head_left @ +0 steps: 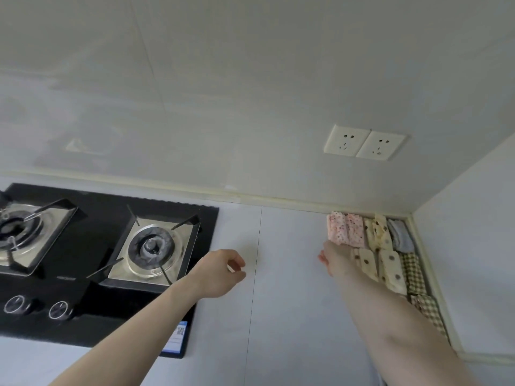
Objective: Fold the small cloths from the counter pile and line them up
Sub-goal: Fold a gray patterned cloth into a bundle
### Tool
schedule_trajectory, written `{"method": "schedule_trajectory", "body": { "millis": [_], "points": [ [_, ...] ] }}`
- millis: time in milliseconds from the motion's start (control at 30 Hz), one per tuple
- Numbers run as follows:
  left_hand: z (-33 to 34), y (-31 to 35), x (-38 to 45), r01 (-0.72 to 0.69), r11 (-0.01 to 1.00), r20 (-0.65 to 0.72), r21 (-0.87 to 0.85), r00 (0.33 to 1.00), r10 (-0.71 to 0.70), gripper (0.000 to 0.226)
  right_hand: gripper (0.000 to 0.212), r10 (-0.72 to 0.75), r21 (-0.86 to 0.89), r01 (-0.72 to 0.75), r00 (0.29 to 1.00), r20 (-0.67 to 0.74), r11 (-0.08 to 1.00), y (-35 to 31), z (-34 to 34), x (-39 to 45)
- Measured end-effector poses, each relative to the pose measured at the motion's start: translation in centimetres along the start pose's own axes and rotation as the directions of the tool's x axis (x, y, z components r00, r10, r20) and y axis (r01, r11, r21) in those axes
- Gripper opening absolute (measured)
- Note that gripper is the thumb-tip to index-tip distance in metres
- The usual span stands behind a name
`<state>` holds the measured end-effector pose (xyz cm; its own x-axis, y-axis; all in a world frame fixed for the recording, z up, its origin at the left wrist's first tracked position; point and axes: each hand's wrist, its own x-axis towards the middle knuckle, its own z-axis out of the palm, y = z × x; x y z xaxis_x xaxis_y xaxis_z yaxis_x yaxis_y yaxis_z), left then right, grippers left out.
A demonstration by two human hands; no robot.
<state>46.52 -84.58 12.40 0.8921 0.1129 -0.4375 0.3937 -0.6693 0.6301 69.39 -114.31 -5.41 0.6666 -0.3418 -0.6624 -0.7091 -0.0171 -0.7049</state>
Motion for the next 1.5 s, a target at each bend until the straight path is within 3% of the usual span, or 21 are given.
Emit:
{"method": "schedule_trajectory", "body": {
  "millis": [133, 267, 367, 467, 633, 900, 1000, 1200, 1500],
  "points": [
    [-1.1, -1.0, -0.8, 0.024, 0.999, -0.046, -0.032, 0.999, -0.025, 0.014, 0.048, -0.085, -0.195, 0.073, 0.995, -0.052, 0.978, -0.7, -0.5, -6.2],
    [-1.7, -3.3, -3.7, 0.054, 0.997, -0.082, -0.058, 0.995, -0.059, 0.016, 0.057, -0.185, -0.597, 0.221, 0.975, 0.123, 0.771, 4.3, 0.1, -12.1],
    [-1.8, -6.7, -7.6, 0.093, 0.994, -0.072, -0.059, 0.993, -0.097, 0.02, 0.055, -0.186, -0.661, 0.328, 0.942, 0.278, 0.674, 8.9, 2.2, -17.7],
    [-2.5, -10.7, -12.1, 0.141, 0.987, -0.116, -0.08, 0.982, -0.15, 0.023, 0.056, -0.153, -0.608, 0.433, 0.877, 0.456, 0.665, 10.7, 5.7, -24.7],
    [-6.0, -17.5, -20.9, 0.173, 0.974, -0.266, -0.145, 0.942, -0.207, 0.024, 0.05, -0.238, -0.366, 0.65, 0.65, 0.721, 0.666, 11.8, 13.0, -36.7],
    [-13.5, -28.1, -35.2, 0.208, 0.96, -0.506, -0.188, 0.818, -0.276, 0.022, 0.042, -0.302, -0.082, 0.819, 0.3, 0.905, 0.568, 14.7, 23.4, -56.7],
    [-15.5, -32.3, -40.0, 0.222, 0.945, -0.572, -0.241, 0.754, -0.323, 0.021, 0.04, -0.274, -0.028, 0.852, 0.2, 0.941, 0.523, 16.9, 26.5, -62.7],
    [-18.5, -39.6, -46.3, 0.209, 0.916, -0.643, -0.344, 0.658, -0.391, 0.018, 0.044, -0.175, 0.01, 0.896, 0.076, 0.982, 0.444, 19.7, 32.4, -69.9],
    [-26.3, -49.7, -49.1, 0.282, 0.877, -0.67, -0.388, 0.567, -0.479, 0.019, 0.041, -0.099, 0.048, 0.898, -0.005, 0.995, 0.437, 22.3, 46.2, -76.4]
  ]
}}
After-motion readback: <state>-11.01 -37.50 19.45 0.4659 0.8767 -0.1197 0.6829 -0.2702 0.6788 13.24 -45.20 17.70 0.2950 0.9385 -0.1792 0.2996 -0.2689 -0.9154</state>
